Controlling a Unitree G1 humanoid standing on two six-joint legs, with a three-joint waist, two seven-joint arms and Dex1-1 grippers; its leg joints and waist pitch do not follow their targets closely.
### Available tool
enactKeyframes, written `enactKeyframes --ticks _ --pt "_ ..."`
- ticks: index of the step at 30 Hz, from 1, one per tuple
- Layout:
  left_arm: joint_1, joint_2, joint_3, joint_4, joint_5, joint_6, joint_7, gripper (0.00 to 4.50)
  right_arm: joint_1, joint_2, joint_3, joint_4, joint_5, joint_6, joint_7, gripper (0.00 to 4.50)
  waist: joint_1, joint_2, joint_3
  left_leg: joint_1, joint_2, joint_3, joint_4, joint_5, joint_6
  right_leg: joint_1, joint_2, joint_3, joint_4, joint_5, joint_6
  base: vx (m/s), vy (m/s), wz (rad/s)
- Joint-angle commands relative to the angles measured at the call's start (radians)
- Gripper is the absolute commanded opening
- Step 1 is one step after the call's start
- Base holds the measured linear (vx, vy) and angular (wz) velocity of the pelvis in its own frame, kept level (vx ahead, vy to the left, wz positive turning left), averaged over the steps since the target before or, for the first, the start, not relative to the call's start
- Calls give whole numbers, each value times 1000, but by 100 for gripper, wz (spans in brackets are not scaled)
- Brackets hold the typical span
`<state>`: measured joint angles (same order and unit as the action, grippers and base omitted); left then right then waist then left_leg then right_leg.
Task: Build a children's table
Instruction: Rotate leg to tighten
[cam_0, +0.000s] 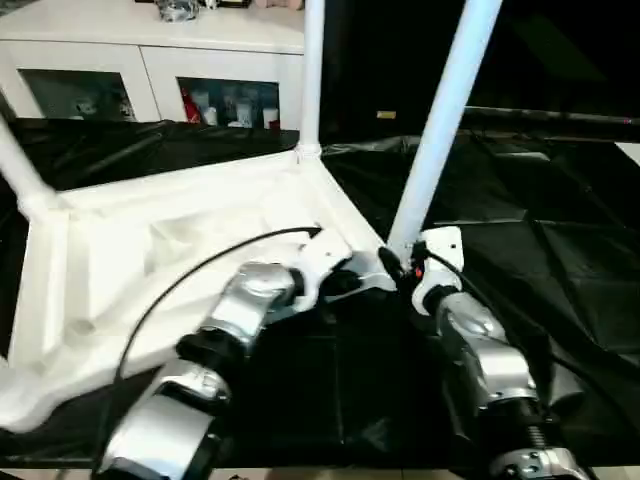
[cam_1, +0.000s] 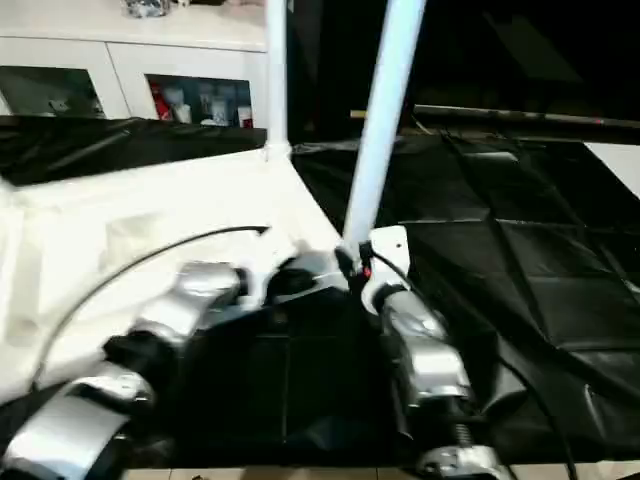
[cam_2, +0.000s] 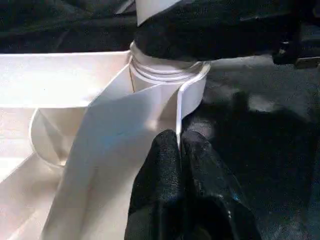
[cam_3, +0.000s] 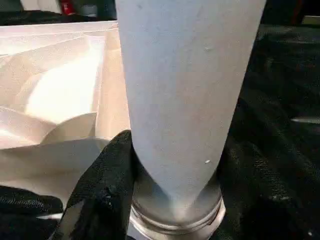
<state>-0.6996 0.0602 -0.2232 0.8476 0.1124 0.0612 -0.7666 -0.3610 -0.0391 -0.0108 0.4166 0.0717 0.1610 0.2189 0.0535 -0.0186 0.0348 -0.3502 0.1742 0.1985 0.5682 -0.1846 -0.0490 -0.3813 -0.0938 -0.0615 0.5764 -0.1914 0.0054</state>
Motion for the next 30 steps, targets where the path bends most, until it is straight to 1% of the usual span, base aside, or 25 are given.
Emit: enactKeyframes --ticks 1,2,3,4,5,6,7,8,9,10,12,13,15,18,19,20,22,23,24,25,26,27,28,29,30 --pt "6 -35 -8 37 -11 -9 39 0 9 36 59 35 13 14 57 201 -4 -3 -38 10 56 -35 -82 -376 -4 13 -62 44 -90 -404 -137 0 0 0" --pt "6 -30 -9 37 -10 -14 32 0 11 33 59 29 26 9 86 201 -3 -2 -38 10 56 -35 -82 -376 -1 14 -63 44 -89 -402 -138 0 0 0" --pt "6 -28 -8 40 -7 -18 30 0 12 32 59 24 33 7 100 256 -2 -3 -38 10 55 -34 -81 -372 4 15 -64 44 -90 -402 -140 0 0 0" --pt "11 -14 -8 36 -10 -26 3 0 16 15 64 10 45 4 141 269 -1 -3 -38 9 55 -34 -81 -363 8 16 -65 45 -90 -399 -142 0 0 0" --pt "13 -11 -8 34 -11 -27 -5 0 16 11 64 7 49 3 151 269 -1 -4 -39 7 56 -34 -80 -359 16 19 -65 44 -89 -396 -142 0 0 0" --pt "20 3 -8 25 -18 -30 -40 0 16 -8 62 -5 66 5 190 269 -1 -4 -38 6 56 -33 -80 -355 18 19 -65 45 -89 -394 -143 0 0 0" --pt "27 32 -6 26 -22 -41 -80 0 11 -45 57 -20 84 13 261 286 2 -3 -39 7 55 -33 -80 -345 24 21 -66 44 -90 -389 -147 0 0 0" --pt "29 42 -5 26 -25 -45 -96 0 11 -60 60 -27 89 21 290 286 2 -4 -40 7 56 -32 -79 -342 28 22 -65 44 -88 -385 -150 0 0 0" --pt "31 46 -4 26 -26 -46 -102 0 11 -66 61 -30 91 24 302 313 3 -4 -40 3 57 -31 -78 -327 37 24 -65 44 -85 -365 -157 0 0 0" --pt "34 65 0 28 -32 -54 -132 0 12 -99 71 -45 99 37 360 313 2 -5 -40 1 57 -31 -78 -313 40 26 -65 44 -84 -356 -163 0 0 0" --pt "36 76 2 29 -33 -58 -146 0 13 -119 77 -52 100 40 386 316 2 -5 -42 1 57 -29 -76 -291 42 27 -66 44 -81 -337 -174 0 0 0" --pt "53 115 6 11 -54 -72 -224 0 17 -180 88 -71 118 57 483 316 4 -7 -43 1 57 -29 -75 -273 46 29 -65 43 -79 -322 -179 0 0 0" --pt "66 142 11 -9 -77 -78 -290 0 19 -218 92 -82 135 70 550 316 5 -9 -43 -3 58 -27 -73 -245 63 34 -64 43 -73 -280 -194 0 0 0" --pt "85 173 16 -44 -113 -65 -384 0 19 -248 93 -94 160 88 623 316 4 -6 -46 -4 61 -27 -71 -215 69 33 -67 42 -67 -259 -214 0 0 0" --pt "94 189 13 -59 -124 -59 -425 0 19 -260 98 -98 168 93 657 316 5 -9 -48 -1 62 -26 -69 -204 70 33 -65 41 -63 -230 -226 0 0 0" --pt "103 209 9 -73 -134 -50 -470 0 20 -276 104 -103 178 101 697 316 5 -8 -47 -1 62 -25 -69 -197 73 33 -65 42 -60 -212 -233 0 0 0" --pt "108 218 8 -77 -137 -40 -485 0 20 -282 109 -106 181 106 713 316 8 -3 -49 0 64 -22 -67 -167 81 34 -61 41 -51 -148 -253 0 0 0" --pt "115 236 7 -80 -139 -31 -505 0 18 -294 120 -104 181 110 742 316 9 -6 -48 1 65 -20 -66 -157 85 33 -59 40 -48 -118 -265 0 0 0" --pt "116 238 7 -80 -139 -30 -506 0 18 -295 121 -103 181 110 745 316 13 -10 -48 0 65 -19 -65 -157 87 35 -61 39 -44 -118 -271 0 0 0" --pt "121 246 8 -83 -141 -29 -513 0 17 -301 127 -101 180 111 757 288 14 -6 -47 1 66 -18 -66 -163 84 33 -62 39 -47 -132 -270 0 0 0" --pt "128 254 9 -92 -146 -24 -525 0 16 -305 132 -99 183 114 769 281 13 -14 -46 1 65 -17 -65 -168 82 34 -62 39 -48 -143 -267 0 0 0" --pt "134 260 10 -101 -152 -19 -530 0 15 -307 136 -95 184 116 781 281 13 -18 -45 0 65 -18 -67 -182 77 34 -65 40 -51 -176 -259 0 0 0" --pt "137 263 11 -107 -156 -14 -534 0 14 -307 138 -92 185 117 789 274 15 -14 -45 1 66 -19 -67 -186 70 33 -67 41 -51 -198 -253 0 0 0" --pt "139 264 11 -109 -157 -14 -535 0 13 -307 139 -90 185 116 792 274 15 -14 -45 1 66 -19 -67 -186 70 33 -67 41 -51 -198 -253 0 0 0" --pt "144 267 13 -117 -158 -9 -539 0 9 -306 141 -83 187 117 802 243 14 -18 -43 3 66 -18 -68 -196 65 30 -67 42 -55 -231 -242 0 0 0"
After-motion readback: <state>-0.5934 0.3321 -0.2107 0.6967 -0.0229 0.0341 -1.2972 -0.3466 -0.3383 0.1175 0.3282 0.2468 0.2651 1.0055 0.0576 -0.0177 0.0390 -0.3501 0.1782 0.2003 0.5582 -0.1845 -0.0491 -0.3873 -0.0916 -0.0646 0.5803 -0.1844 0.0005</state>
